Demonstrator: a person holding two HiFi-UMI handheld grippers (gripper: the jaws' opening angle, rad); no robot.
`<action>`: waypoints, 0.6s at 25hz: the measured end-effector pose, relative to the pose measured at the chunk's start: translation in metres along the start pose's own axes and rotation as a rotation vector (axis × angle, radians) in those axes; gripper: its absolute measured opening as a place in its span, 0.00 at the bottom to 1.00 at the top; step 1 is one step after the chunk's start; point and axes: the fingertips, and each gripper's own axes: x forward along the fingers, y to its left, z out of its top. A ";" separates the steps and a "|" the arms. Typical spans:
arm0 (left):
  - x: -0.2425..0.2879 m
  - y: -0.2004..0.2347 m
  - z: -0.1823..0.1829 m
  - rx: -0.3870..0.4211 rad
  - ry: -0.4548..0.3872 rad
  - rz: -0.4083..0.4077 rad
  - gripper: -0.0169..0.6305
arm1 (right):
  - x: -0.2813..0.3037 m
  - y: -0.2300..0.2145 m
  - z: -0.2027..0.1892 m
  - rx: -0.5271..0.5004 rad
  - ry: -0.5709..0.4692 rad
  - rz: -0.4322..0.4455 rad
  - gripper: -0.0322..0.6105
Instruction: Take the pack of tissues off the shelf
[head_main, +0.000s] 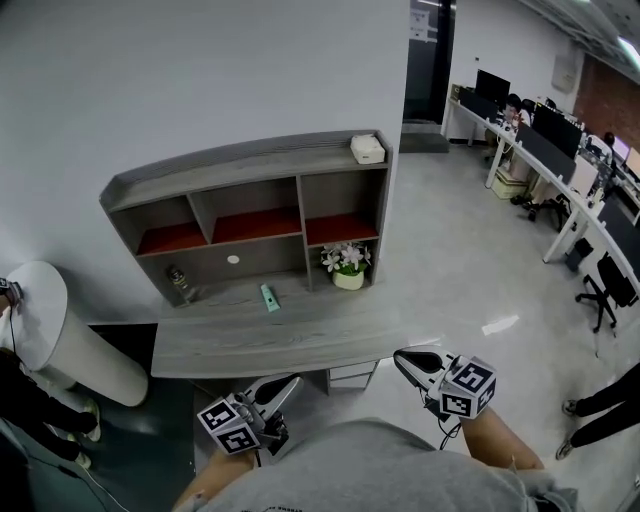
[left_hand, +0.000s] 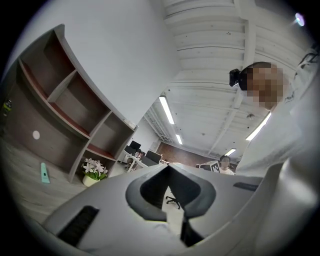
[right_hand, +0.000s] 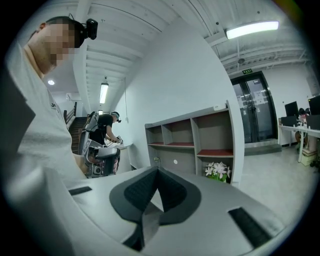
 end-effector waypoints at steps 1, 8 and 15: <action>-0.002 0.008 0.002 -0.004 -0.002 0.001 0.04 | 0.008 -0.002 0.001 -0.001 0.008 0.000 0.09; -0.003 0.046 0.002 -0.036 -0.009 0.028 0.04 | 0.041 -0.029 0.008 -0.002 0.022 0.005 0.09; 0.020 0.072 0.001 -0.016 0.000 0.084 0.04 | 0.070 -0.076 0.015 -0.002 0.002 0.069 0.09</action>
